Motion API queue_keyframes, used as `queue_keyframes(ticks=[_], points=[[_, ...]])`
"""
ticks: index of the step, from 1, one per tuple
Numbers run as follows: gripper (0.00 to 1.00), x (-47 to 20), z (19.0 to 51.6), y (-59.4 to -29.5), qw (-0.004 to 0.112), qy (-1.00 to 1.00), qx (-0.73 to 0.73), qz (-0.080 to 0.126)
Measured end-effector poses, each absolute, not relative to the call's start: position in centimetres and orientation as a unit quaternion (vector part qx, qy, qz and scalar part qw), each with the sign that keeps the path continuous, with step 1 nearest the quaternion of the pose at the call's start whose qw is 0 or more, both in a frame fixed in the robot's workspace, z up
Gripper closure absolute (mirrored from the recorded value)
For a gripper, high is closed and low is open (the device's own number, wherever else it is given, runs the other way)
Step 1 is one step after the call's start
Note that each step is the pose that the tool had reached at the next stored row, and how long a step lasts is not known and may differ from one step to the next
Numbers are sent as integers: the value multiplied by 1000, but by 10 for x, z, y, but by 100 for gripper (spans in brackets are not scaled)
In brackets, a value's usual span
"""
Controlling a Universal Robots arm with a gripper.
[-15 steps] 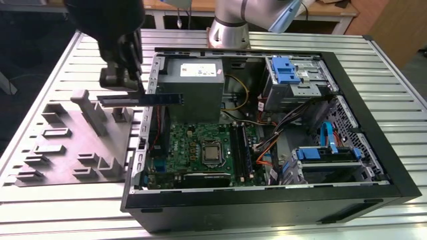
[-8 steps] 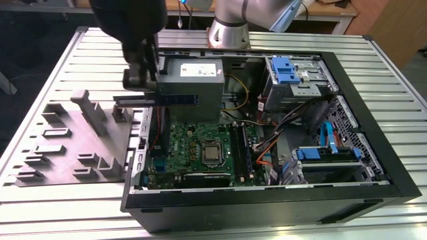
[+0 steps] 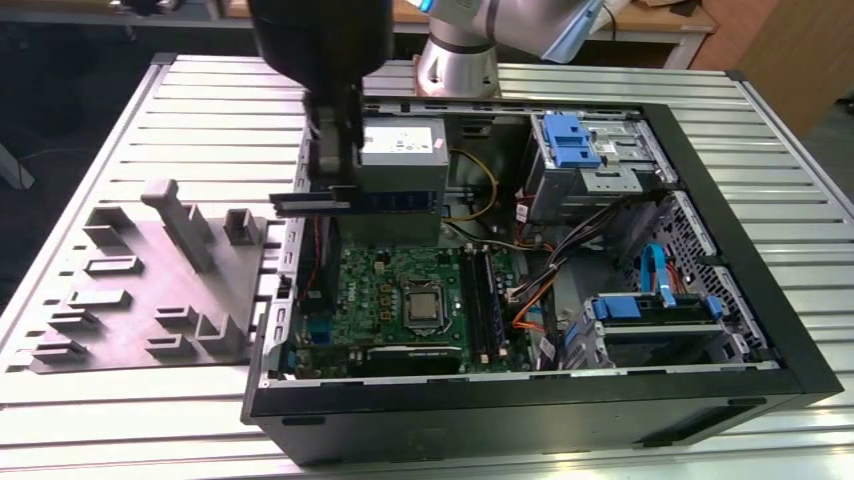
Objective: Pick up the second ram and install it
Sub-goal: 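Pick up the second ram and move it above second insertion slot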
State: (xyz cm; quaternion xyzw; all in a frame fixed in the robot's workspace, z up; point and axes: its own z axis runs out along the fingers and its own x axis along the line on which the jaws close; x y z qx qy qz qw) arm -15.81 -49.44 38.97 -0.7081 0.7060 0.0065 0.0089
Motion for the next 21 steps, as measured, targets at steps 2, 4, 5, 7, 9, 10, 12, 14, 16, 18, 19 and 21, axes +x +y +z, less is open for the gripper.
queue_keyframes(ticks=[2, 4, 5, 7, 9, 10, 12, 14, 16, 18, 19, 21], points=[[89, -150, 389, -494, 9, 706, -708, 6], [89, -143, 389, -494, 9, 706, -708, 6], [89, -139, 389, -494, 9, 706, -708, 6], [89, -132, 388, -494, 9, 706, -708, 6], [89, -125, 388, -494, 9, 706, -708, 6], [89, -121, 387, -494, 9, 706, -708, 6], [89, -114, 387, -494, 9, 706, -708, 6], [89, -107, 386, -494, 9, 706, -708, 6], [89, -99, 386, -494, 9, 706, -708, 6], [89, -91, 385, -494, 9, 706, -708, 6], [89, -87, 385, -494, 9, 706, -708, 6], [89, -82, 384, -494, 9, 706, -708, 6]])
